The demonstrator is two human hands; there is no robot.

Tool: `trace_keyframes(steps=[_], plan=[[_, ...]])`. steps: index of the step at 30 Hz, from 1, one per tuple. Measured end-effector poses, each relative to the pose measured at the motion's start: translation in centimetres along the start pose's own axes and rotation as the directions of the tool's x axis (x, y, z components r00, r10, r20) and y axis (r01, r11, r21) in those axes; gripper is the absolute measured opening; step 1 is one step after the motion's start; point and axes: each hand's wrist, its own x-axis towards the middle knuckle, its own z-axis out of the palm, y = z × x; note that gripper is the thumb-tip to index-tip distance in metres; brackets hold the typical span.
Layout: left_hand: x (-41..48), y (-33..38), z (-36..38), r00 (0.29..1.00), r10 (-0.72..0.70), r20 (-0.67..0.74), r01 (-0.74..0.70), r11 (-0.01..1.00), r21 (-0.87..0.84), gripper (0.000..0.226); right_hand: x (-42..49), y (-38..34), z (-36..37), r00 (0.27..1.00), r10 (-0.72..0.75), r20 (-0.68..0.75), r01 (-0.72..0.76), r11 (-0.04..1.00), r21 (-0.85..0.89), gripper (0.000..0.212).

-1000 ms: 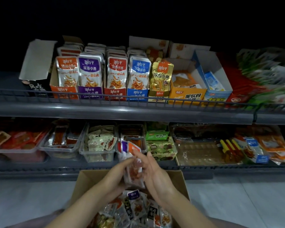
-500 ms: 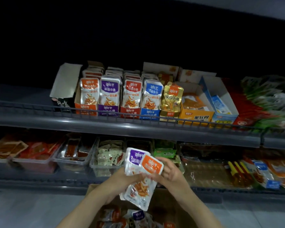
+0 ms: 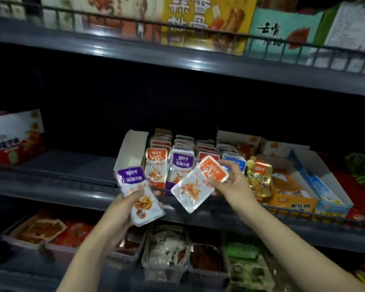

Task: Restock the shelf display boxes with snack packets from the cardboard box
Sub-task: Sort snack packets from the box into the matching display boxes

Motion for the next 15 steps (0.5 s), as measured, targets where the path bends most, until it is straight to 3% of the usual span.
trace_keyframes(steps=[3, 6, 13, 15], plan=[[0.9, 0.7, -2.0, 0.992, 0.055, -0.111, -0.052, 0.998, 0.035, 0.020, 4.9, -2.4, 3.3, 0.981, -0.190, 0.036, 0.193, 0.974, -0.120, 0.039], [1.6, 0.5, -3.0, 0.983, 0.051, -0.179, -0.042, 0.998, 0.052, 0.018, 9.5, -3.9, 6.7, 0.948, -0.287, 0.135, 0.314, 0.911, -0.267, 0.042], [3.1, 0.3, -4.3, 0.987, 0.051, -0.152, -0.039, 0.996, 0.084, 0.013, 14.1, -1.9, 12.3, 0.927, -0.177, 0.330, 0.362, 0.645, -0.673, 0.052], [3.3, 0.0, -4.3, 0.989, 0.043, -0.141, -0.031, 0.996, 0.087, 0.011, 14.2, -0.6, 12.9, 0.916, -0.155, 0.369, 0.396, 0.479, -0.783, 0.053]])
